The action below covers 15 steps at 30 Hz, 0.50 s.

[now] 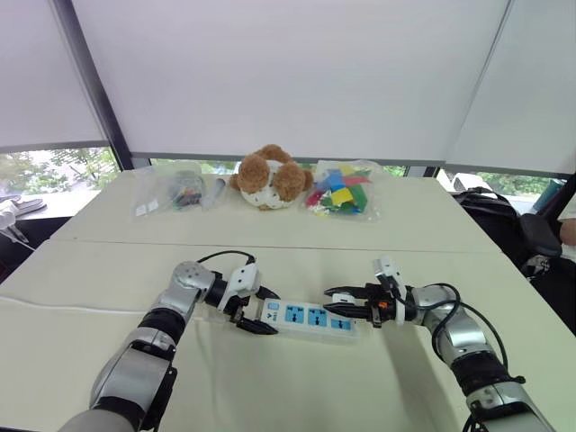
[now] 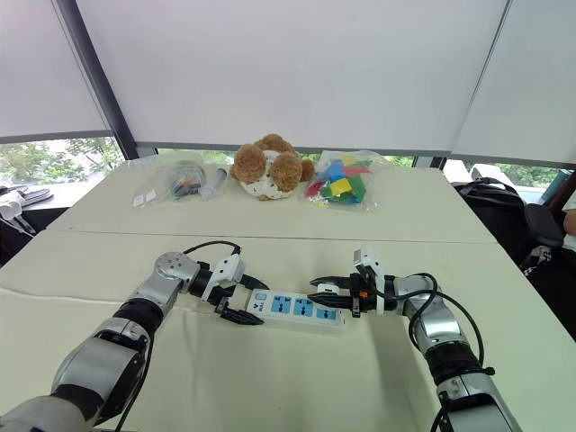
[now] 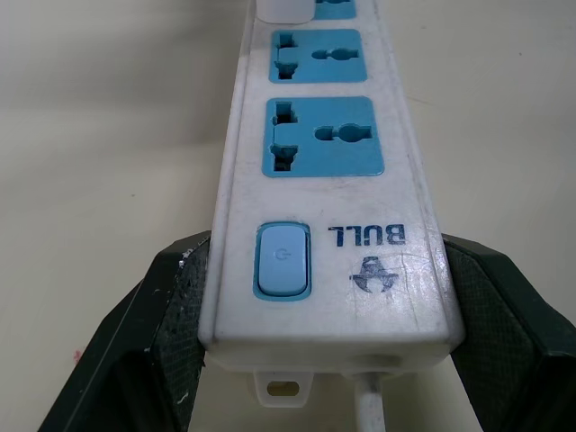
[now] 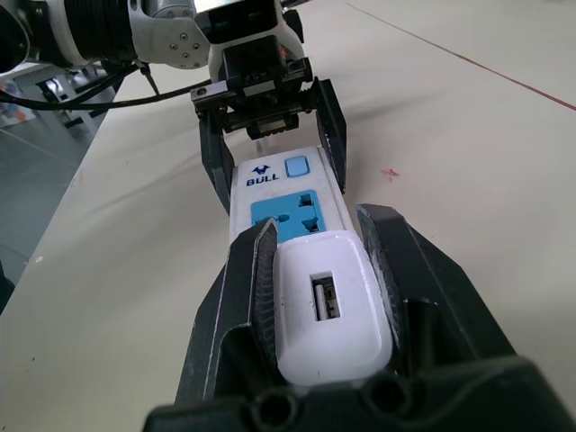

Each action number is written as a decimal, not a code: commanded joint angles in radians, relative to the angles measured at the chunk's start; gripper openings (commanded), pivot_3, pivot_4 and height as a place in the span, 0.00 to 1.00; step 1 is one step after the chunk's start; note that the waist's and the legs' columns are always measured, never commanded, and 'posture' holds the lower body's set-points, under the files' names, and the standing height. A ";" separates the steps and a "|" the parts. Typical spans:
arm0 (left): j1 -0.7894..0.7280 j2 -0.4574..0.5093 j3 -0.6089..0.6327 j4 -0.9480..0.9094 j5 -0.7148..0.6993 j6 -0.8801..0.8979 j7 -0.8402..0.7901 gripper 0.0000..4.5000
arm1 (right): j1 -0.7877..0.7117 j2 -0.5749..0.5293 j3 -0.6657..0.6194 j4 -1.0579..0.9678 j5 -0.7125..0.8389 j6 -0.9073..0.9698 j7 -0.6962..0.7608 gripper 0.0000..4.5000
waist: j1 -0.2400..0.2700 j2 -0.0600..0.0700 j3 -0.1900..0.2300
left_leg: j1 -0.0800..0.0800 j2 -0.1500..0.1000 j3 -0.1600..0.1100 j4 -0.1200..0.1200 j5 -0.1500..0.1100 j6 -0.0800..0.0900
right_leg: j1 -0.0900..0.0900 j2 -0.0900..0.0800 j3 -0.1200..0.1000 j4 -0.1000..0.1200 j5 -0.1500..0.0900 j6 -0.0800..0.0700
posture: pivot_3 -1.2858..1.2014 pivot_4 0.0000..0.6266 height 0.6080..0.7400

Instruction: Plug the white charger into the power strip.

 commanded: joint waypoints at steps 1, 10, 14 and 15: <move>0.011 -0.019 -0.012 -0.007 0.014 0.008 0.015 0.67 | 0.021 -0.004 0.018 0.039 -0.050 0.024 -0.023 0.52 | 0.008 0.000 0.001 | 0.000 0.000 0.000 0.000 0.000 0.000 | 0.000 0.000 0.000 0.000 0.000 0.000 | 0.52 0.24 0.99; -0.002 -0.020 0.027 -0.001 0.001 0.016 0.071 0.78 | 0.212 -0.192 -0.161 -0.540 0.138 0.276 -0.089 1.00 | 0.028 0.010 0.005 | -0.015 -0.004 -0.002 0.000 0.000 0.000 | -0.013 -0.003 0.000 0.001 0.001 0.004 | 0.52 0.24 0.99; -0.015 -0.018 0.057 -0.007 -0.025 0.047 0.095 0.99 | 0.356 -0.304 -0.276 -0.708 0.204 0.377 -0.121 1.00 | 0.020 0.002 0.013 | -0.016 -0.004 -0.003 -0.001 0.000 0.000 | -0.015 -0.002 -0.001 0.001 0.001 0.004 | 0.52 0.24 0.99; -0.011 -0.015 0.064 -0.020 -0.036 0.060 0.093 0.99 | 0.393 -0.323 -0.306 -0.737 0.218 0.396 -0.130 1.00 | 0.013 0.001 0.013 | -0.018 -0.003 -0.004 -0.001 0.000 0.000 | -0.016 -0.001 -0.001 0.001 0.001 0.004 | 0.52 0.24 0.99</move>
